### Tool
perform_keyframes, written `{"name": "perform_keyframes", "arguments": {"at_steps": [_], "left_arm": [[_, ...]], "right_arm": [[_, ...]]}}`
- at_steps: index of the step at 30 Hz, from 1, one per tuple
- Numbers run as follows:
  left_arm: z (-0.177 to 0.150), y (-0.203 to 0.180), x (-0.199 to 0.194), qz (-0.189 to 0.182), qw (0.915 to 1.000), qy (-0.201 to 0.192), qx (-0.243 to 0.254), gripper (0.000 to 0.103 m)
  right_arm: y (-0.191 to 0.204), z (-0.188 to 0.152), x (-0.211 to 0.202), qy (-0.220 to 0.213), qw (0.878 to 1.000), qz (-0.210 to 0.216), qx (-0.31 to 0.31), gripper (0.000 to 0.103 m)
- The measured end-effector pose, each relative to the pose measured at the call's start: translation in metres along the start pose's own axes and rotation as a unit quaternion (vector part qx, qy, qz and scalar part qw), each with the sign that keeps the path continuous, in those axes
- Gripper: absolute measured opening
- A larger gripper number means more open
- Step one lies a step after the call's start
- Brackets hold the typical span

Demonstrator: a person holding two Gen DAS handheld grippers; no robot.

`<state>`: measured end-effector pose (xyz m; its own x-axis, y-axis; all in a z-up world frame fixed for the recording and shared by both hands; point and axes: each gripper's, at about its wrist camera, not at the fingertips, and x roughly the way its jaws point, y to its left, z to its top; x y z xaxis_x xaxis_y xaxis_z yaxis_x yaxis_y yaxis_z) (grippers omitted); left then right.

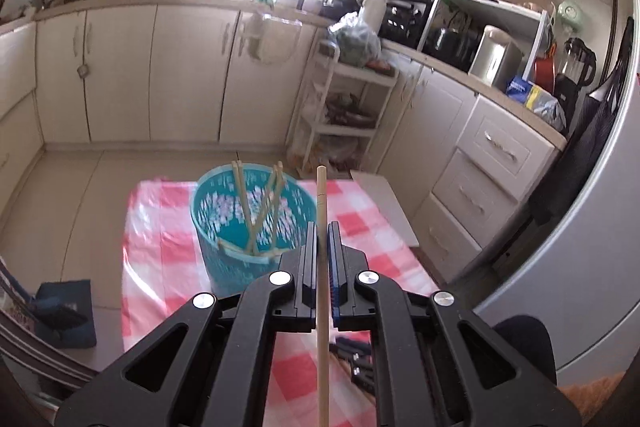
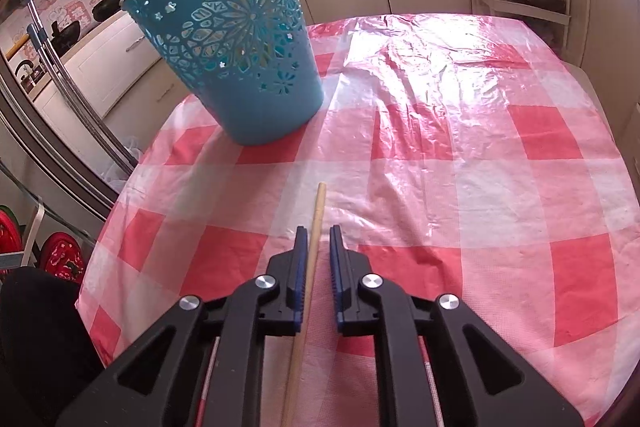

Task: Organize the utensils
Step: 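Close the left tool on a stick and drop it into the basket, then close the right tool on the last stick on the cloth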

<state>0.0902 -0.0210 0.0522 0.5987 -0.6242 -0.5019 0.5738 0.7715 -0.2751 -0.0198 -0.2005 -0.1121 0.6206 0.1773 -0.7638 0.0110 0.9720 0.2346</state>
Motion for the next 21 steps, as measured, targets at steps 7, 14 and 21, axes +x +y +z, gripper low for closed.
{"name": "perform_keyframes", "arguments": {"at_steps": [7,14,21], "left_arm": [[0.060,0.012,0.025,0.048,0.9953,-0.082,-0.015,0.005],[0.091,0.024,0.068,0.093,0.9878,-0.122,-0.027,0.005],[0.094,0.038,0.103,0.134,0.9799,-0.144,-0.035,0.005]], "right_arm": [[0.010,-0.001,0.002,0.000,1.000,0.000,-0.022,0.030],[0.007,-0.001,0.002,-0.001,1.000,0.010,-0.014,0.032],[0.011,-0.001,0.003,0.001,1.000,0.010,-0.026,0.038]]}}
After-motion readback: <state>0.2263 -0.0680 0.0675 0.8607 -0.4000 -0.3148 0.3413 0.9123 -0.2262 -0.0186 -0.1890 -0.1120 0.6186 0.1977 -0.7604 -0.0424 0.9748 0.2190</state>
